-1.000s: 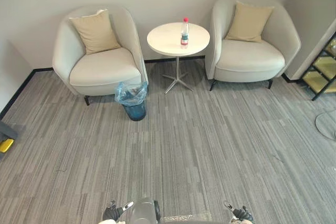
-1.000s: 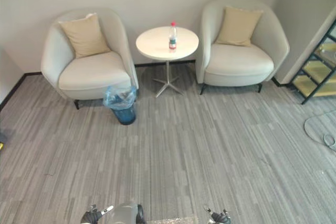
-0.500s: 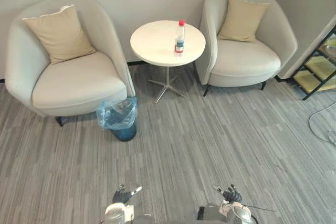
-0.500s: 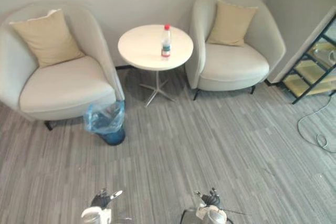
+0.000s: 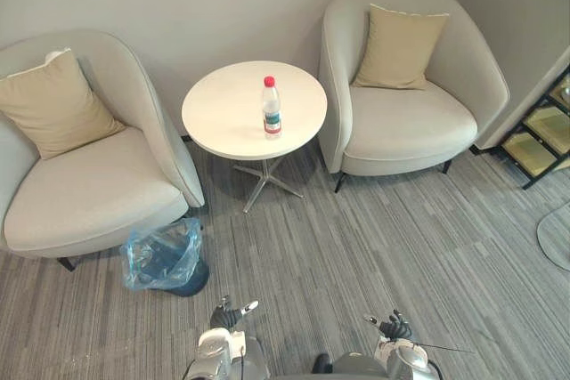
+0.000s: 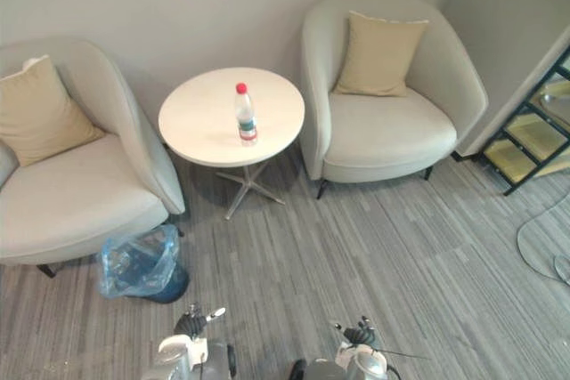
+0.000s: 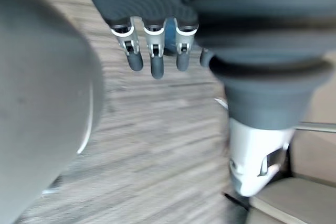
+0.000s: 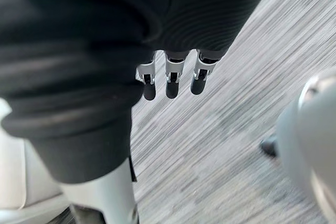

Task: Gather rubbish on tea table into small bin, then transfer packed bag to large trash can.

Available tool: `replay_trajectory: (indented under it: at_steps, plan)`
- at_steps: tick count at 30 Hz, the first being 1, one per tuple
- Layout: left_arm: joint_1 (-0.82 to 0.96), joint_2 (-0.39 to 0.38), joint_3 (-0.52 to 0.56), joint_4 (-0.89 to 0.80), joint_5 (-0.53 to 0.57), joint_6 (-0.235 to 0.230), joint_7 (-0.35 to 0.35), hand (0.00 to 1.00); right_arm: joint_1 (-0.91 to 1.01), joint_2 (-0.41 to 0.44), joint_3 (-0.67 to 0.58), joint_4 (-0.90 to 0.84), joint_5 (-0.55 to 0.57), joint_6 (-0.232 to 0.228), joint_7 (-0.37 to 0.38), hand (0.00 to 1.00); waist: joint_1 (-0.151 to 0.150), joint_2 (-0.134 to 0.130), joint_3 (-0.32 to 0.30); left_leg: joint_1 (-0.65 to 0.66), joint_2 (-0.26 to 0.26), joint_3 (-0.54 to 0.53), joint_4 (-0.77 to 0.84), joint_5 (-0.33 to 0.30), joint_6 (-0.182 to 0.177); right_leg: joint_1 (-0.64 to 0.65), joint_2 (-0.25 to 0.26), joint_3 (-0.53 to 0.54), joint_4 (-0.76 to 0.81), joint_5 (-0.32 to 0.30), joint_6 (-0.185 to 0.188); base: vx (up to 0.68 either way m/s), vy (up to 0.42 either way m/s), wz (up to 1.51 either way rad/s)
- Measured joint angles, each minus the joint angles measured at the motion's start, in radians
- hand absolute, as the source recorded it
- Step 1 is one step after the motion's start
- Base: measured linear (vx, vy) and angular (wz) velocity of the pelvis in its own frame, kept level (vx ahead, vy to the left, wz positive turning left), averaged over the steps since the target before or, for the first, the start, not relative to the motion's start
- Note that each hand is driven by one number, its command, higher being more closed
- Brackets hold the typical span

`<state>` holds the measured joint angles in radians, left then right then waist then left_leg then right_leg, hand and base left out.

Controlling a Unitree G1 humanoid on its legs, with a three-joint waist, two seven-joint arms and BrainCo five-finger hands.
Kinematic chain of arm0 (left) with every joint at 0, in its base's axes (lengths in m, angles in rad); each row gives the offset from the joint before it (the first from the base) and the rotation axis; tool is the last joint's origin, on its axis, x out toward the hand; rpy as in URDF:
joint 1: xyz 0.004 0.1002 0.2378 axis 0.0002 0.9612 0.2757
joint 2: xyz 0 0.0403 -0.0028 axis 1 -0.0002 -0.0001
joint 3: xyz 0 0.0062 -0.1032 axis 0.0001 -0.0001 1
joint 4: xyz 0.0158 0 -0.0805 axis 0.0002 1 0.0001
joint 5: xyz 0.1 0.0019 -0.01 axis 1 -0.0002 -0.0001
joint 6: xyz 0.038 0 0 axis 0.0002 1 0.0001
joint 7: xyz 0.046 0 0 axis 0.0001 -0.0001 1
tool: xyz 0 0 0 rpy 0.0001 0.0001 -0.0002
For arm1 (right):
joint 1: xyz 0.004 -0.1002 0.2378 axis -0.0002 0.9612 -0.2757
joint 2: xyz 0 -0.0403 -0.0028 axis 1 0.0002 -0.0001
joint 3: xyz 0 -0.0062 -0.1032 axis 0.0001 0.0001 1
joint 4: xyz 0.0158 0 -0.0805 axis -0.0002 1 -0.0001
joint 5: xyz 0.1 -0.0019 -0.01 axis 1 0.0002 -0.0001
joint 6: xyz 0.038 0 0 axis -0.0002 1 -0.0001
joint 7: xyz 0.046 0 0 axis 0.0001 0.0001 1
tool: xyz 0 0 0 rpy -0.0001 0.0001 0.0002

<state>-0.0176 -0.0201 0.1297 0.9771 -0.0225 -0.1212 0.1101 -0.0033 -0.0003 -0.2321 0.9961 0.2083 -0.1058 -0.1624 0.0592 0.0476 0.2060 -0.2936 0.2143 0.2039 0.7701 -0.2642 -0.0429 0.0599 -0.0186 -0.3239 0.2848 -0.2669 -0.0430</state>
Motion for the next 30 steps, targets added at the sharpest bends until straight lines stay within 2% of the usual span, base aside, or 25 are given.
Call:
replay_trajectory:
  at_steps: [1, 2, 3, 4, 5, 7, 8, 9, 10, 11, 12, 15, 19, 20, 21, 22, 23, 24, 26, 28, 29, 30]
  plan:
    - [0.000, -0.001, 0.001, -0.003, 0.000, 0.000, 0.000, 0.00, 0.000, 0.000, 0.000, 0.000, 0.001, 0.000, 0.000, 0.00, 0.000, 0.000, 0.000, -0.004, -0.004, 0.007, -0.026, 0.001, 0.001, 0.004, -0.002, 0.001, -0.001, -0.003, 0.003, 0.39, 0.131, -0.02]
    - [0.000, -0.002, 0.002, -0.007, 0.000, -0.001, 0.000, 0.00, 0.000, 0.001, 0.001, 0.000, 0.009, 0.000, -0.002, 0.00, 0.001, -0.001, 0.000, -0.021, -0.031, 0.039, -0.163, 0.016, 0.008, 0.035, -0.018, 0.003, -0.010, -0.020, 0.024, 0.43, 0.168, 0.00]
    - [0.001, -0.004, 0.002, -0.006, 0.000, -0.002, 0.000, 0.00, 0.002, -0.001, 0.005, 0.003, 0.009, 0.000, -0.003, 0.00, 0.002, -0.004, -0.008, -0.015, -0.068, 0.051, -0.309, 0.078, 0.013, 0.049, -0.034, 0.018, -0.011, -0.040, 0.057, 0.50, 0.212, -0.08]
    - [0.002, -0.003, 0.002, -0.005, 0.000, -0.002, -0.001, 0.00, 0.001, -0.001, 0.007, 0.004, 0.009, 0.001, -0.004, 0.00, 0.008, -0.006, -0.012, -0.012, -0.076, 0.044, -0.324, 0.134, 0.025, 0.052, -0.037, 0.033, -0.010, -0.049, 0.069, 0.44, 0.220, -0.39]
    - [0.002, 0.005, 0.004, -0.003, 0.000, -0.002, -0.001, 0.00, -0.004, 0.007, 0.012, 0.008, 0.008, 0.001, -0.004, 0.00, 0.023, -0.030, -0.025, 0.006, -0.104, 0.065, -0.323, 0.132, 0.051, 0.059, -0.061, 0.089, -0.021, -0.061, 0.082, 0.35, 0.182, -0.40]
    - [0.002, 0.017, 0.009, -0.003, 0.000, -0.002, -0.001, 0.00, 0.001, 0.024, 0.014, 0.008, -0.004, 0.002, 0.000, 0.00, 0.031, -0.054, -0.036, 0.015, -0.110, 0.107, -0.289, 0.072, 0.068, 0.067, -0.084, 0.142, -0.008, -0.059, 0.086, 0.53, 0.234, -0.50]
    - [0.000, 0.021, 0.008, 0.006, 0.000, -0.002, -0.001, 0.00, 0.002, 0.032, 0.015, 0.006, -0.015, 0.002, 0.003, 0.00, 0.039, -0.063, -0.040, 0.047, -0.119, 0.125, -0.270, 0.037, 0.080, 0.036, -0.107, 0.170, 0.110, -0.059, 0.091, 0.48, 0.207, -0.43]
    - [-0.001, 0.024, 0.003, 0.011, 0.000, -0.001, -0.001, 0.00, 0.003, 0.033, 0.017, 0.006, -0.015, 0.003, 0.004, 0.00, 0.036, -0.065, -0.040, 0.062, -0.124, 0.126, -0.269, 0.026, 0.086, 0.022, -0.116, 0.175, 0.164, -0.056, 0.097, 0.45, 0.198, -0.19]
    - [-0.002, 0.033, -0.017, 0.020, 0.000, 0.001, -0.003, 0.00, 0.008, 0.034, 0.025, 0.005, -0.019, 0.002, 0.007, 0.00, 0.025, -0.070, -0.042, 0.107, -0.143, 0.121, -0.277, -0.008, 0.092, -0.051, -0.147, 0.185, 0.371, -0.020, 0.124, 0.44, 0.129, 0.20]
    - [-0.002, 0.040, -0.040, 0.038, 0.000, 0.002, -0.006, 0.00, 0.019, 0.033, 0.029, -0.002, -0.023, 0.001, 0.008, 0.00, 0.006, -0.070, -0.042, 0.160, -0.156, 0.104, -0.279, -0.039, 0.093, -0.115, -0.172, 0.191, 0.548, -0.025, 0.135, 0.52, 0.139, 0.33]
    - [0.001, 0.041, -0.042, 0.041, 0.000, 0.002, -0.006, 0.00, 0.018, 0.031, 0.030, -0.003, -0.029, -0.002, 0.010, 0.00, 0.005, -0.071, -0.043, 0.189, -0.160, 0.099, -0.283, -0.049, 0.093, -0.138, -0.182, 0.175, 0.594, -0.034, 0.143, 0.42, 0.068, 0.40]
    - [0.005, 0.041, -0.042, 0.055, 0.000, 0.003, -0.006, 0.00, 0.019, 0.031, 0.029, -0.002, -0.044, -0.003, 0.014, 0.00, 0.001, -0.069, -0.046, 0.299, -0.161, 0.055, -0.351, -0.053, 0.092, -0.207, -0.199, 0.112, 0.545, -0.067, 0.128, 0.42, -0.024, 0.47]
    - [0.003, 0.035, -0.042, 0.056, 0.000, 0.004, -0.005, 0.00, 0.015, 0.029, 0.028, -0.002, -0.042, -0.005, 0.015, 0.00, -0.004, -0.073, -0.050, 0.355, -0.141, -0.025, -0.400, -0.052, 0.091, -0.284, -0.128, 0.207, 0.361, -0.057, 0.119, 0.27, -0.134, 0.65]
    - [0.004, 0.032, -0.041, 0.056, 0.000, 0.004, -0.005, 0.00, 0.014, 0.029, 0.028, -0.001, -0.041, -0.005, 0.015, 0.00, -0.005, -0.075, -0.052, 0.367, -0.135, -0.056, -0.406, -0.055, 0.062, -0.304, -0.097, 0.260, 0.274, -0.014, 0.111, 0.35, -0.294, 0.83]
    - [0.005, 0.033, -0.040, 0.056, 0.000, 0.004, -0.004, 0.00, 0.020, 0.031, 0.030, 0.001, -0.040, -0.005, 0.015, 0.00, -0.005, -0.090, -0.061, 0.368, -0.143, -0.092, -0.399, -0.073, 0.024, -0.303, -0.087, 0.292, 0.171, 0.090, 0.095, 0.36, -0.328, 0.86]
    - [0.004, 0.035, -0.039, 0.056, 0.000, 0.003, -0.004, 0.00, 0.026, 0.033, 0.031, 0.001, -0.040, -0.005, 0.015, 0.00, -0.005, -0.105, -0.067, 0.366, -0.151, -0.110, -0.396, -0.083, 0.005, -0.306, -0.090, 0.300, 0.155, 0.141, 0.095, 0.28, -0.281, 0.84]
    - [0.000, 0.010, -0.028, 0.078, 0.000, 0.005, -0.003, 0.00, 0.023, 0.017, 0.030, 0.003, -0.034, -0.006, 0.018, 0.00, -0.006, -0.069, -0.071, 0.368, -0.122, -0.154, -0.391, -0.099, -0.019, -0.301, -0.078, 0.262, 0.203, 0.111, 0.084, 0.26, -0.263, 0.73]
    - [0.009, -0.006, -0.027, 0.077, 0.000, 0.002, -0.004, 0.00, 0.024, -0.003, 0.029, 0.010, -0.034, -0.003, 0.019, 0.00, -0.002, -0.039, -0.088, 0.363, -0.098, -0.180, -0.388, -0.095, -0.025, -0.285, -0.066, 0.226, 0.191, 0.084, 0.075, 0.26, -0.238, 0.72]
    - [0.009, -0.028, -0.009, 0.077, 0.001, 0.003, -0.006, 0.00, 0.024, -0.012, 0.025, 0.006, -0.031, -0.005, 0.021, 0.00, -0.008, -0.014, -0.076, 0.343, -0.068, -0.212, -0.339, -0.081, -0.050, -0.244, -0.052, 0.174, 0.170, 0.069, 0.059, 0.22, -0.236, 0.64]
    - [0.006, -0.034, 0.002, 0.073, 0.001, 0.004, -0.009, 0.00, 0.024, -0.013, 0.019, 0.005, -0.030, -0.005, 0.021, 0.00, -0.009, -0.003, -0.076, 0.292, -0.047, -0.218, -0.223, -0.050, -0.079, -0.196, -0.041, 0.141, 0.141, 0.061, 0.045, 0.15, -0.217, 0.53]
    - [0.002, -0.034, 0.002, 0.066, 0.001, 0.004, -0.007, 0.00, 0.028, -0.011, 0.021, 0.005, -0.019, -0.006, 0.021, 0.00, -0.007, -0.014, -0.066, 0.249, -0.034, -0.211, -0.123, -0.004, -0.086, -0.154, -0.042, 0.119, 0.118, 0.056, 0.037, 0.09, -0.152, 0.37]
    - [0.001, -0.034, 0.001, 0.063, 0.001, 0.004, -0.007, 0.00, 0.031, -0.010, 0.021, 0.005, -0.012, -0.006, 0.021, 0.00, -0.005, -0.016, -0.064, 0.239, -0.028, -0.207, -0.100, 0.012, -0.085, -0.140, -0.044, 0.114, 0.110, 0.056, 0.036, 0.10, -0.148, 0.36]
